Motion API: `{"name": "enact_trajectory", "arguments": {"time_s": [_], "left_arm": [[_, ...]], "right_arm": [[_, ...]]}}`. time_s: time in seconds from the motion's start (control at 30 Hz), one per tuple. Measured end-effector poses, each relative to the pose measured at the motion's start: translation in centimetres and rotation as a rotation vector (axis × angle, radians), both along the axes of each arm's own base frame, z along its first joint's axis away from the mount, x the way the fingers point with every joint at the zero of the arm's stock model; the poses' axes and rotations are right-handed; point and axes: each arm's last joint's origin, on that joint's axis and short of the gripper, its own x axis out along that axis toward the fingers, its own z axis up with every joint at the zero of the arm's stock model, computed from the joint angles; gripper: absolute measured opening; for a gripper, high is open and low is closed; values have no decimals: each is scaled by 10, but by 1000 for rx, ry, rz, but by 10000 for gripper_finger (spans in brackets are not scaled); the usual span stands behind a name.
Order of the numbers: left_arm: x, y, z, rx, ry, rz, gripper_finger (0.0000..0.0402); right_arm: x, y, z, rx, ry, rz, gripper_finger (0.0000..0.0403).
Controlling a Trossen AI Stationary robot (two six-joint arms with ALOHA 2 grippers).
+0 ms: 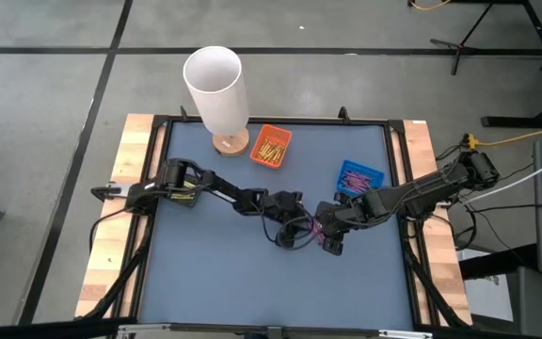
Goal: Sort crayons
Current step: Put the violet crayon into the blue basket
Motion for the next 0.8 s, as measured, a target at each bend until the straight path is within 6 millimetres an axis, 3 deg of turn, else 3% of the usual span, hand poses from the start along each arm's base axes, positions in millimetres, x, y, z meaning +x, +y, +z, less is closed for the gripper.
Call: {"name": "enact_trajectory", "arguments": {"time_s": [0.47,0.8], "left_arm": [[-1,-7,-1,-47,11,1,143],[-1,-8,-1,-56,14,-11,79]], "right_arm": [[0,0,0,0,0,0,159],[0,0,0,0,0,0,159]]}}
